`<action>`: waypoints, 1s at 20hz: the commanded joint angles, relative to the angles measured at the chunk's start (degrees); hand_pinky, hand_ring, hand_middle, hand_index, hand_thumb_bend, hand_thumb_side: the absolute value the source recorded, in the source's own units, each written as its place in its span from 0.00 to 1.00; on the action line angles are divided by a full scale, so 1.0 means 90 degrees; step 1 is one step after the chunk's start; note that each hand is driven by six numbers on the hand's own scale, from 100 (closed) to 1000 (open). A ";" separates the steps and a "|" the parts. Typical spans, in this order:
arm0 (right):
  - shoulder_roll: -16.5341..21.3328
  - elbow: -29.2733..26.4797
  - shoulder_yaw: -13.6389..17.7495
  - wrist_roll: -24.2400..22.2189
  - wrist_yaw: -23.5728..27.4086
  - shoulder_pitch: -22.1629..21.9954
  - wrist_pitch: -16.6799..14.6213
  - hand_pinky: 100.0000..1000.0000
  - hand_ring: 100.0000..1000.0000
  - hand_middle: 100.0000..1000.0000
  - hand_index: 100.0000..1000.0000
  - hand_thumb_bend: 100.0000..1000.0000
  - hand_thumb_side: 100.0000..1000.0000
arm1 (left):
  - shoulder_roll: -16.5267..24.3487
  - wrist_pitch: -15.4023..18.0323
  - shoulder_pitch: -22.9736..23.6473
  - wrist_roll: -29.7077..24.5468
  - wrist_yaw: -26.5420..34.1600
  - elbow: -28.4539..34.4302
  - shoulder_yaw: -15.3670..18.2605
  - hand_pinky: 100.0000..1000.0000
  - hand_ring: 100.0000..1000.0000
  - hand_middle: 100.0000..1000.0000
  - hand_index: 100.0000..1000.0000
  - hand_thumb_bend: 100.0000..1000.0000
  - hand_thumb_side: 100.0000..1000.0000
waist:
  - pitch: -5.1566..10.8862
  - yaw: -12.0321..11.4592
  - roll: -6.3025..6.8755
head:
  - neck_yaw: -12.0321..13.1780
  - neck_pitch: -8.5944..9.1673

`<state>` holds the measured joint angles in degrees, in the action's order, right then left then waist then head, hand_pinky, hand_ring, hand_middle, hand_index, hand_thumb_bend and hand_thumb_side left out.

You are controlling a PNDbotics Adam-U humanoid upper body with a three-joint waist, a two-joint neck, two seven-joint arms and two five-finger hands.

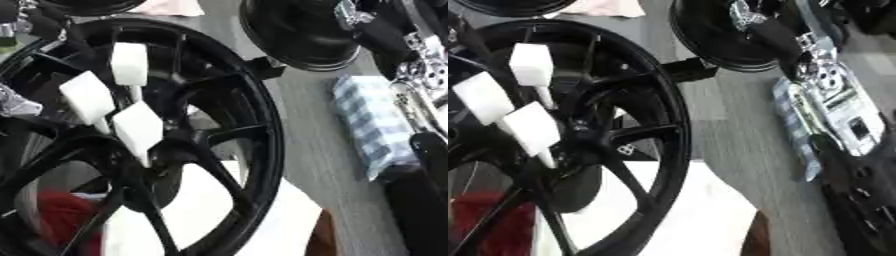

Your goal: Pull the pin out of the wheel hub.

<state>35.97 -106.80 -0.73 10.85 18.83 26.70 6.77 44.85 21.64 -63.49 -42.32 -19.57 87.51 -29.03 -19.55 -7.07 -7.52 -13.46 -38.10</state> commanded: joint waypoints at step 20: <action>0.0127 -0.0004 0.0043 0.0009 0.0035 0.0074 -0.0042 0.69 0.63 0.52 0.60 0.06 0.17 | -0.0026 0.0992 -0.0169 -0.1072 0.0162 -0.0346 -0.0342 0.86 0.75 0.74 0.83 0.26 0.18 | 0.0060 0.0017 0.0106 | -0.0029 0.0150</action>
<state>35.64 -106.46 -0.73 11.03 18.88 26.72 6.58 44.03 21.37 -63.63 -42.58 -18.76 84.16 -32.28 -19.96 -7.07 -7.08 -13.48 -37.58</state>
